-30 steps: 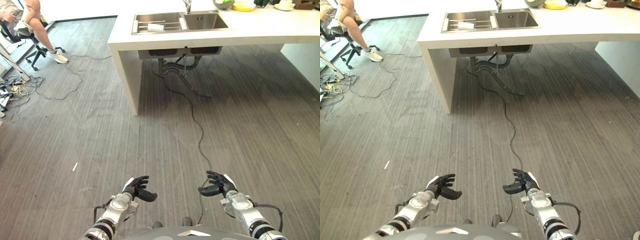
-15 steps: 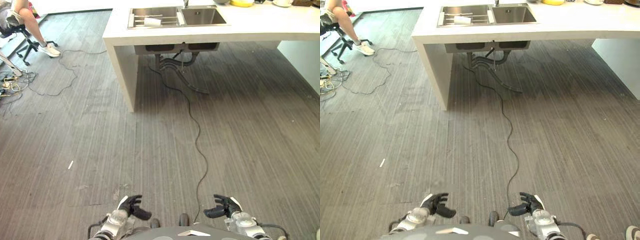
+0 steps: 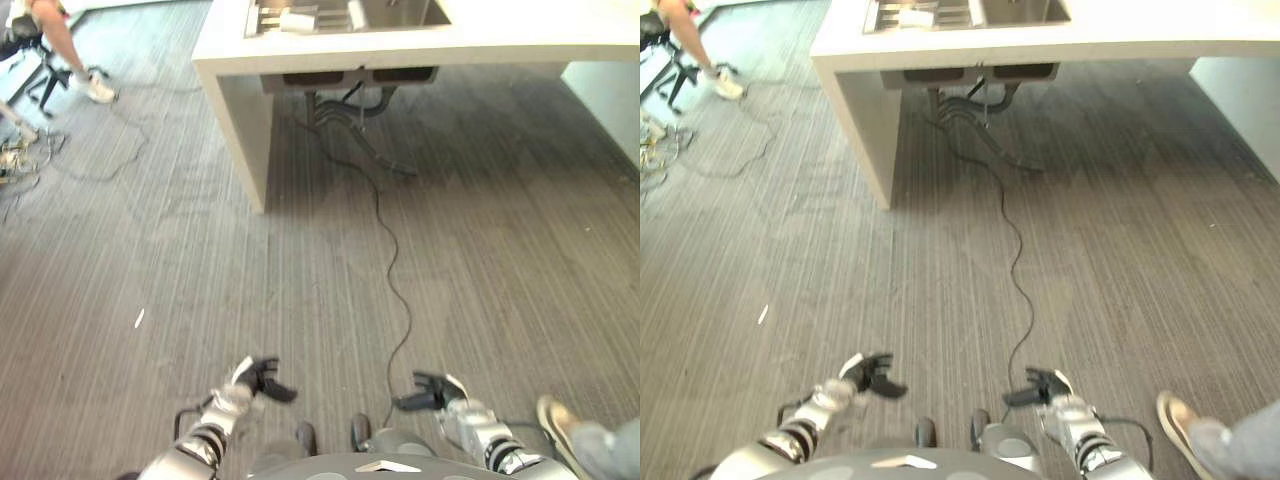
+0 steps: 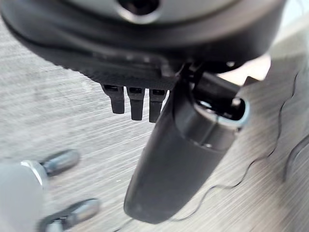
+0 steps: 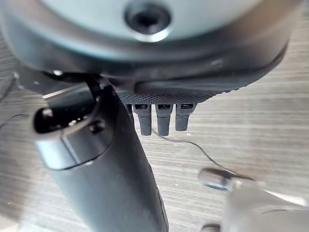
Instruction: Place the dishes in the dishwasher.
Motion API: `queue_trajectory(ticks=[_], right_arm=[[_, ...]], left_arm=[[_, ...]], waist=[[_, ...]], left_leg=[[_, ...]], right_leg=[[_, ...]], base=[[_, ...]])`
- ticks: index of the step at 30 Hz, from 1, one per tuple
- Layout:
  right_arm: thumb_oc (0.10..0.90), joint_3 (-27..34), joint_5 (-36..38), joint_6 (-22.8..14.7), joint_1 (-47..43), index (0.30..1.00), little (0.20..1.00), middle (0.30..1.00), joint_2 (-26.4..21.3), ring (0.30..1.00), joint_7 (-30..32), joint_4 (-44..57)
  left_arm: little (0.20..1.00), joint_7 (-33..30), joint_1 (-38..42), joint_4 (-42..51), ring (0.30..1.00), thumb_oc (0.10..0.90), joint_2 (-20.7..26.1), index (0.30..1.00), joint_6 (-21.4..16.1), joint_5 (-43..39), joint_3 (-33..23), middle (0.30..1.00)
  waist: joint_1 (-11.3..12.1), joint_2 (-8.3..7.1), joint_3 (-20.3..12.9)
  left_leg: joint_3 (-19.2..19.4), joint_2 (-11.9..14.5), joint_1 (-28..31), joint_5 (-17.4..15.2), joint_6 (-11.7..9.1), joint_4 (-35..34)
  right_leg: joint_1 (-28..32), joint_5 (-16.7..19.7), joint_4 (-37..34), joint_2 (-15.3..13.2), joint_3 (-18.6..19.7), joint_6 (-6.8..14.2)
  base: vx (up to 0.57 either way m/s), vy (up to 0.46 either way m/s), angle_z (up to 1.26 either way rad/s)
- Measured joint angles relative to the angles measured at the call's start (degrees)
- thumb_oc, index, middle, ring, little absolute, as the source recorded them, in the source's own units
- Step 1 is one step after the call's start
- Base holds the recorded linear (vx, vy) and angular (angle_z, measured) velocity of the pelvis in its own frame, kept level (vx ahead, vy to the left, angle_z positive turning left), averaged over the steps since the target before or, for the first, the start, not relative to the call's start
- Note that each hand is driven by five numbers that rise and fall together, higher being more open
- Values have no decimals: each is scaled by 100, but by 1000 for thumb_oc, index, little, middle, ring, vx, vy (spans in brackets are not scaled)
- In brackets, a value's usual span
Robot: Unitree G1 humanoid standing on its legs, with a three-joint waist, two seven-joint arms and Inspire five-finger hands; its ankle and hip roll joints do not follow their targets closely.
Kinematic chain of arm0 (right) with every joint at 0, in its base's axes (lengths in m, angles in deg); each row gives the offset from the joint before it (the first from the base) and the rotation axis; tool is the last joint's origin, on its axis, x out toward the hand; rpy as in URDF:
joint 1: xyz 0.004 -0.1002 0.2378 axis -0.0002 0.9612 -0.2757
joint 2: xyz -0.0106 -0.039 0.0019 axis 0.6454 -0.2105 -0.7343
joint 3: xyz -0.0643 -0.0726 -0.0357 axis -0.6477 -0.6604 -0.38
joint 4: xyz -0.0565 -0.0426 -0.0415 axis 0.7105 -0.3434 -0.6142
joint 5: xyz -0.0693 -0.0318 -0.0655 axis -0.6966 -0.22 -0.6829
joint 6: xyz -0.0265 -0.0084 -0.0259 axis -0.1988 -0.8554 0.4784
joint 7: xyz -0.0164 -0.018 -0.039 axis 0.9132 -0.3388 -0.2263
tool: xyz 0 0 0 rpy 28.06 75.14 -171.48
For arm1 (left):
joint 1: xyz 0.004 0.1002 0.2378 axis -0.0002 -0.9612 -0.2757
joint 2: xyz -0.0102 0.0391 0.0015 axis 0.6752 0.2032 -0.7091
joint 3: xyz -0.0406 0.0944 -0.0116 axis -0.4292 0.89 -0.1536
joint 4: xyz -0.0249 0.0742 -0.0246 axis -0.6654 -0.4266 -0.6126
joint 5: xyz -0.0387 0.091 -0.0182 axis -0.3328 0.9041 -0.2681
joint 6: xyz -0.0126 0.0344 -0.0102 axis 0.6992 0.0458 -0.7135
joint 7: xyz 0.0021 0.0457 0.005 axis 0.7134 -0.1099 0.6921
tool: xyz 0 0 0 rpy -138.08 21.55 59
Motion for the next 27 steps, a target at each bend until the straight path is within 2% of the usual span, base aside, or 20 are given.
queue_trajectory(ticks=[1, 3, 4, 6, 7, 9, 11, 13, 14, 15, 16, 17, 18, 19, 20, 21, 22, 24, 25, 27], right_arm=[[800, 0, 28, -42, -111, 900, 900, 900, -41, 900, 15, 77], [800, 78, 179, -60, -184, 900, 900, 900, -179, 900, 119, 394], [800, 88, 183, -56, -184, 900, 900, 900, -236, 900, 131, 517], [800, 319, 198, -132, 59, 900, 900, 900, -432, 900, 126, 926], [800, 361, 212, -167, 25, 900, 900, 900, -558, 900, 143, 935], [800, 359, 208, -93, 82, 900, 900, 900, -630, 900, 200, 772], [800, 358, 184, -53, 51, 900, 900, 900, -600, 900, 121, 327], [800, 431, 145, 3, 472, 900, 900, 900, -581, 900, 97, 246], [800, 557, 138, 1, 633, 900, 900, 900, -564, 900, 37, 243], [800, 559, 112, -6, 905, 900, 900, 900, -522, 900, -12, 206], [800, 559, 112, -6, 905, 900, 900, 900, -522, 900, -12, 206], [800, 602, 103, -33, 1156, 900, 900, 900, -430, 900, -95, 71], [800, 664, 92, -14, 1263, 900, 900, 900, -385, 900, -110, -115], [800, 707, 44, 38, 1253, 900, 900, 900, -370, 900, -111, -292], [800, 802, -43, 64, 1317, 900, 900, 900, -372, 900, -193, -462], [800, 899, -49, 68, 1338, 900, 900, 900, -372, 900, -231, -495], [800, 940, -51, 69, 1397, 900, 900, 900, -344, 900, -277, -507], [800, 991, -53, 48, 1487, 900, 900, 900, -307, 900, -374, -528], [800, 1014, -53, 14, 1539, 900, 900, 900, -305, 900, -371, -627], [800, 1038, -54, -76, 1704, 900, 900, 900, -330, 900, -378, -872]], left_arm=[[900, -42, 57, 55, 900, 800, 12, 900, -14, -201, 10, 900], [900, -26, 32, 299, 900, 800, -70, 900, 31, -461, 64, 900], [900, 3, -37, 440, 900, 800, -71, 900, 48, -491, 85, 900], [900, 7, -571, 1781, 900, 800, 40, 900, 258, -564, 115, 900], [900, 43, -641, 2176, 900, 800, 69, 900, 133, -650, 93, 900], [900, 69, -573, 2273, 900, 800, 70, 900, 149, -660, 132, 900], [900, 64, -656, 2473, 900, 800, 174, 900, 160, -661, -27, 900], [900, 61, -823, 2582, 900, 800, 225, 900, 166, -658, -153, 900], [900, 58, -847, 2589, 900, 800, 213, 900, 175, -659, -174, 900], [900, 78, -911, 2669, 900, 800, 253, 900, 220, -656, -175, 900], [900, 78, -911, 2669, 900, 800, 253, 900, 220, -656, -175, 900], [900, 143, -1053, 3051, 900, 800, 359, 900, 268, -657, -175, 900], [900, 196, -1098, 3374, 900, 800, 392, 900, 279, -659, -173, 900], [900, 213, -1093, 3665, 900, 800, 419, 900, 279, -659, -173, 900], [900, 238, -1036, 4139, 900, 800, 417, 900, 279, -656, -221, 900], [900, 238, -1038, 4395, 900, 800, 427, 900, 275, -656, -288, 900], [900, 276, -878, 4640, 900, 800, 528, 900, 172, -654, -455, 900], [900, 297, -850, 5142, 900, 800, 854, 900, 142, -639, -565, 900], [900, 332, -835, 5356, 900, 800, 1002, 900, 54, -637, -638, 900], [900, 250, -1034, 5986, 900, 800, 1185, 900, -1, -554, -752, 900]], waist=[[117, -44, 86], [214, -100, 204], [238, -87, 221], [485, 194, 192], [712, 279, 252], [574, 385, 334], [828, 313, 348], [811, 129, 150], [812, 130, 123], [803, 21, 20], [803, 21, 20], [634, -209, -73], [534, -218, -53], [488, -85, -20], [402, 300, -4], [330, 510, 33], [193, 534, 118], [146, 362, 10], [145, 245, -47], [124, 132, -278]], left_leg=[[-36, 63, -402, -36, -17, 614], [21, 117, -880, -5, 2, 428], [82, 148, -917, 69, 71, 30], [60, 402, -692, 205, 182, -2346], [-187, 475, -667, 439, 87, -3130], [-559, 385, -818, 639, -135, -3411], [-331, 391, -813, 430, 57, -3279], [-67, -64, -792, 673, 647, -2716], [-121, -155, -759, 870, 939, -2338], [-64, -269, -498, 946, 951, -2070], [-64, -269, -498, 946, 951, -2070], [-127, -562, -58, 571, 1214, -2100], [-285, -701, 341, 324, 1199, -2139], [-393, -696, 643, 146, 1269, -2181], [-696, -469, 1168, -132, 1288, -2374], [-849, -280, 1471, -186, 1301, -2526], [-1047, -165, 2045, 13, 923, -2705], [-1258, -148, 2446, -58, 753, -2747], [-1278, -149, 2655, -214, 569, -2717], [-1406, -37, 3134, -708, 497, -2820]], right_leg=[[124, -6, -23, 1, -9, -45], [395, -31, -201, 55, -6, 12], [498, -34, -331, 94, 8, 22], [527, -556, -368, 193, -292, 558], [446, -208, -304, 229, -356, 182], [947, -360, -579, 367, -364, 162], [1264, -667, -588, 356, -47, 282], [1708, -964, -468, 113, 57, 786], [1604, -1175, 220, 39, 153, 1141], [875, -1092, 2410, -181, 228, 1266], [875, -1092, 2410, -181, 228, 1266], [-73, 432, 4665, -627, 197, 1103], [-551, 792, 5550, -890, 151, 1087], [-985, 815, 6084, -1014, 108, 1053], [-1691, 427, 6317, -954, -170, 847], [-1847, 83, 5927, -763, -255, 738], [-2077, -155, 4889, -634, -237, 770], [-2123, -147, 2627, -619, -321, 937], [-2147, 101, 1722, -669, -410, 885], [-2132, 192, 469, -625, -294, 1095]], base=[[217, -72, 26], [618, 68, 12], [786, 110, 9], [429, 60, -54], [622, 104, -46], [700, 160, 0], [573, 173, -69], [702, 305, -50], [757, 398, -40], [579, 303, -29], [573, 301, 0], [422, 193, 41], [616, 233, 48], [652, 138, 54], [605, 27, 49], [772, -106, 95], [544, -118, 100], [498, -181, 96], [482, -202, 92], [401, -180, 122]])
